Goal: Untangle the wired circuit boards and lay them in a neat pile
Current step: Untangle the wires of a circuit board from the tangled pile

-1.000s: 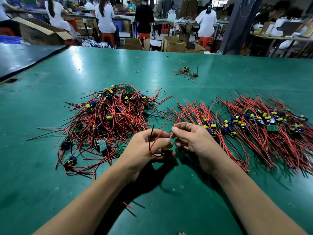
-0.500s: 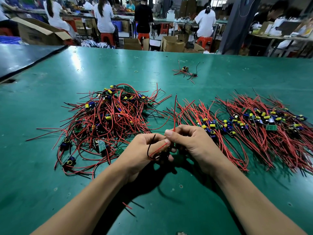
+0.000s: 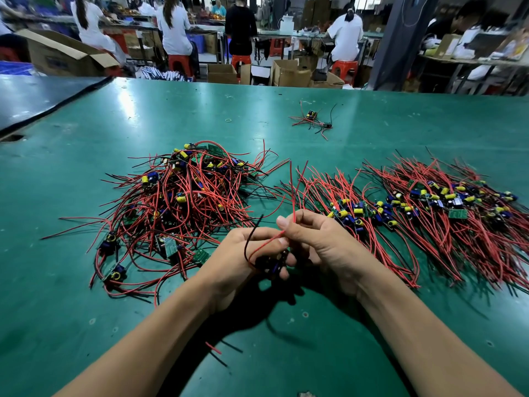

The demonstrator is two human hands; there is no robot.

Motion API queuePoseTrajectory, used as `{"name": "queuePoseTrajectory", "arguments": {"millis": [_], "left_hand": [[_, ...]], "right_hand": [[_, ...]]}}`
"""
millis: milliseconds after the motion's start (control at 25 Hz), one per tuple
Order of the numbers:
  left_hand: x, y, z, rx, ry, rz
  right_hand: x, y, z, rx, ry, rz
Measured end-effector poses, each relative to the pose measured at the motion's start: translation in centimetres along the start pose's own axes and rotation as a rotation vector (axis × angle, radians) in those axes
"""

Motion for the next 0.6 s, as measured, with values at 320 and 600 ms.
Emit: {"name": "queuePoseTrajectory", "arguments": {"millis": [320, 600], "left_hand": [[-0.1, -0.2, -0.1, 0.05, -0.012, -0.038], [0.5, 0.3, 0.2, 0.057, -0.094, -0.13]], "right_hand": [[1.0, 0.3, 0.4, -0.004, -0.125, -0.117], [-2.1, -1.9, 0.2, -0.413, 0.424, 0.324]]}}
Point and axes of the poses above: each hand's wrist, its own z-axis away from the middle knuckle, its own x-axis out of the palm, y = z × x, the point moved 4 cm from there along -z, towards the middle knuckle, and after that the axes turned 7 degrees about x, right-handed, at the moved point
